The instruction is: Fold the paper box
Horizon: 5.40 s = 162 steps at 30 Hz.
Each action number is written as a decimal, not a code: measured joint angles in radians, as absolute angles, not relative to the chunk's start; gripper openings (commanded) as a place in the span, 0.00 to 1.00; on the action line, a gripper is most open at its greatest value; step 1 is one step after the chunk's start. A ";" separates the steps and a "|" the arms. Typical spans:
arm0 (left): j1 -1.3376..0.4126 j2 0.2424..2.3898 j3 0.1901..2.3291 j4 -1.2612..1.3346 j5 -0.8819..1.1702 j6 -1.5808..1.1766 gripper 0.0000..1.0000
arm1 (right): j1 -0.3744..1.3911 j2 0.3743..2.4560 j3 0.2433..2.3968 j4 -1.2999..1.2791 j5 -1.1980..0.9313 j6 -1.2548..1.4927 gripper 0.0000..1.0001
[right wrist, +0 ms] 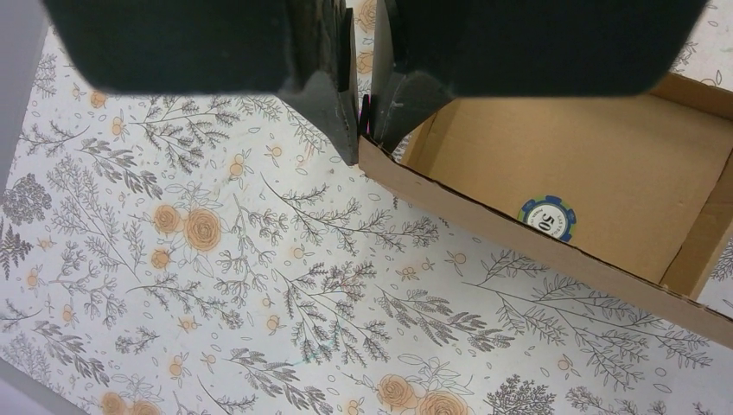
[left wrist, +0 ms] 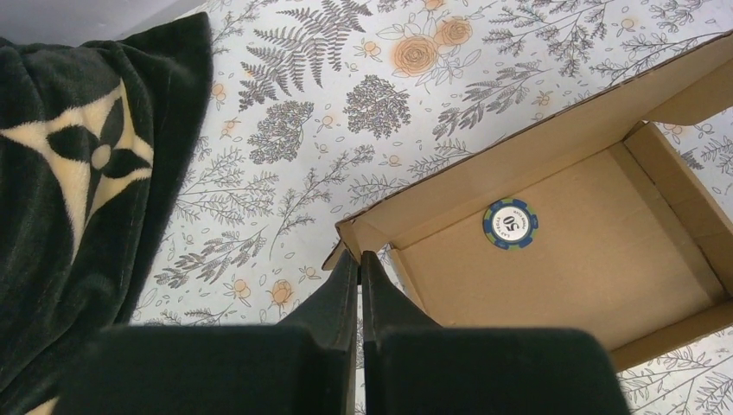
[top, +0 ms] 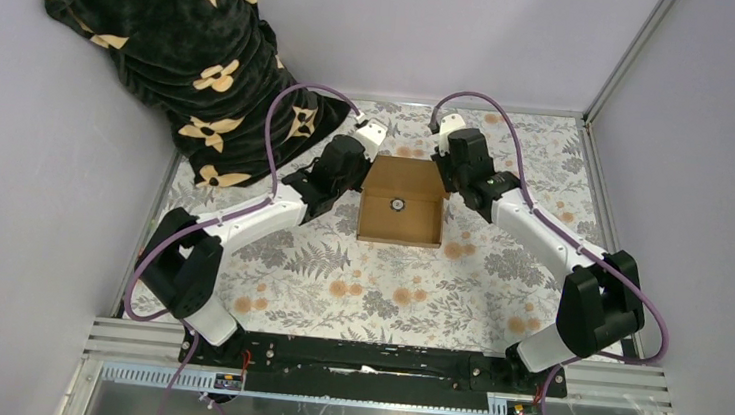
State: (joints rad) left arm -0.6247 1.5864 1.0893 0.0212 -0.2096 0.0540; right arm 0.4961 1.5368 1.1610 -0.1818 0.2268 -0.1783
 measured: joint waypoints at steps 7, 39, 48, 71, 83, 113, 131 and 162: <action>-0.628 1.586 1.069 0.061 -0.231 0.050 0.06 | 0.504 1.539 1.161 -0.186 0.236 -0.173 0.23; -0.530 1.586 1.087 0.045 -0.053 0.070 0.17 | 0.460 1.559 1.196 -0.261 0.141 -0.192 0.30; -0.511 1.586 1.089 0.045 -0.034 0.070 0.17 | 0.455 1.559 1.196 -0.260 0.160 -0.195 0.30; -0.457 1.656 1.137 0.053 0.057 0.069 0.16 | 0.440 1.587 1.198 -0.258 0.137 -0.206 0.26; -0.457 1.675 1.179 0.059 0.083 0.070 0.16 | 0.431 1.592 1.219 -0.258 0.133 -0.207 0.27; -0.448 1.700 1.183 0.059 0.089 0.070 0.07 | 0.428 1.622 1.234 -0.258 0.111 -0.207 0.17; -0.447 1.702 1.183 0.058 0.059 0.050 0.04 | 0.428 1.637 1.259 -0.258 0.095 -0.197 0.06; -0.455 1.725 1.250 -0.004 0.014 0.003 0.16 | 0.425 1.675 1.298 -0.258 0.075 -0.177 0.06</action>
